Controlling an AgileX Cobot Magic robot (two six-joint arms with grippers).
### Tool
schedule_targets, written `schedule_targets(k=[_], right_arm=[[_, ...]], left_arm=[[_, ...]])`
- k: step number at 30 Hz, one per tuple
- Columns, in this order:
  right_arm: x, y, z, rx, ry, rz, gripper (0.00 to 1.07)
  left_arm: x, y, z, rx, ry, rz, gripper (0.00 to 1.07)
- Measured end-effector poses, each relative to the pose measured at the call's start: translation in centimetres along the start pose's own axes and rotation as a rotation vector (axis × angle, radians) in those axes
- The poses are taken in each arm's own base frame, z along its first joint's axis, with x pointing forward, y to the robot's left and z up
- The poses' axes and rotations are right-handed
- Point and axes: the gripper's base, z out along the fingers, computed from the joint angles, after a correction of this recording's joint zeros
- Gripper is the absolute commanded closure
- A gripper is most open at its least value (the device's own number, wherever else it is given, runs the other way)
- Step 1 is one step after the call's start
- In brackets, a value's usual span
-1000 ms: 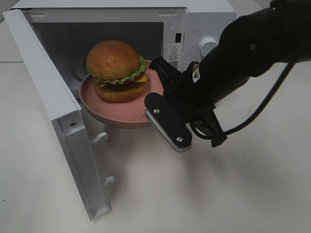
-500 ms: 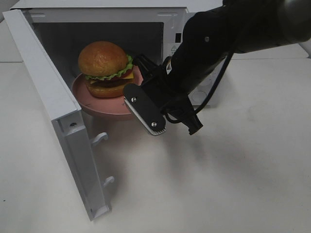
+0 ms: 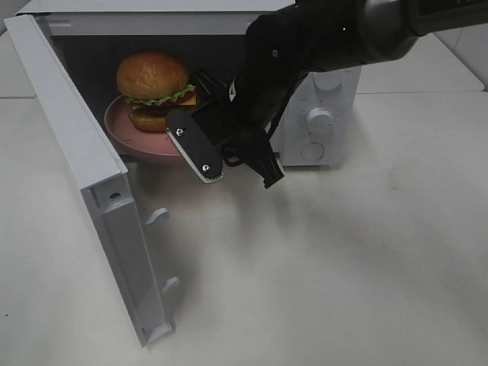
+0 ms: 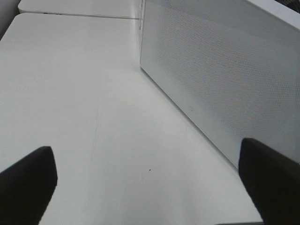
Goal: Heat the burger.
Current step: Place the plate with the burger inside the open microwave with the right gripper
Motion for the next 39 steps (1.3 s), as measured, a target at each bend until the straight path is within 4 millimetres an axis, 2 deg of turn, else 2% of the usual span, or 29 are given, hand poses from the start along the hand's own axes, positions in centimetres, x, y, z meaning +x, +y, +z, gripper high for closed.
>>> schedule_targets(k=[13, 23, 27, 31, 32, 33, 34, 35, 36, 37, 38, 39], right_arm=[[0.4, -2.8, 2.4, 0.022, 0.017, 0.032, 1.07], [2.1, -3.5, 3.9, 0.021, 0.036, 0.091, 1.04], [2.8, -3.7, 4.7, 0.024, 0.046, 0.097, 0.99], [2.9, -3.9, 5.2, 0.041, 0.050, 0.092, 0.86], [2.9, -4.1, 5.3, 0.062, 0.056, 0.083, 0.76], [2.9, -4.1, 5.3, 0.062, 0.056, 0.083, 0.76], [3.0, -4.2, 5.3, 0.072, 0.058, 0.081, 0.69], [3.1, -4.4, 5.4, 0.084, 0.058, 0.100, 0.56], [3.1, -4.4, 5.4, 0.084, 0.058, 0.100, 0.56], [3.2, -4.4, 5.4, 0.086, 0.057, 0.113, 0.50], [3.2, -4.3, 5.5, 0.086, 0.053, 0.132, 0.40], [3.2, -4.3, 5.5, 0.086, 0.053, 0.132, 0.40]], left_arm=[[0.0, 0.0, 0.0, 0.000, 0.000, 0.000, 0.09], [0.0, 0.0, 0.0, 0.000, 0.000, 0.000, 0.09], [0.0, 0.0, 0.0, 0.000, 0.000, 0.000, 0.09], [0.0, 0.0, 0.0, 0.000, 0.000, 0.000, 0.09], [0.0, 0.0, 0.0, 0.000, 0.000, 0.000, 0.09], [0.0, 0.0, 0.0, 0.000, 0.000, 0.000, 0.09], [0.0, 0.0, 0.0, 0.000, 0.000, 0.000, 0.09], [0.0, 0.0, 0.0, 0.000, 0.000, 0.000, 0.09], [0.0, 0.0, 0.0, 0.000, 0.000, 0.000, 0.09], [0.0, 0.0, 0.0, 0.000, 0.000, 0.000, 0.09], [0.0, 0.0, 0.0, 0.000, 0.000, 0.000, 0.09], [0.0, 0.0, 0.0, 0.000, 0.000, 0.000, 0.09]])
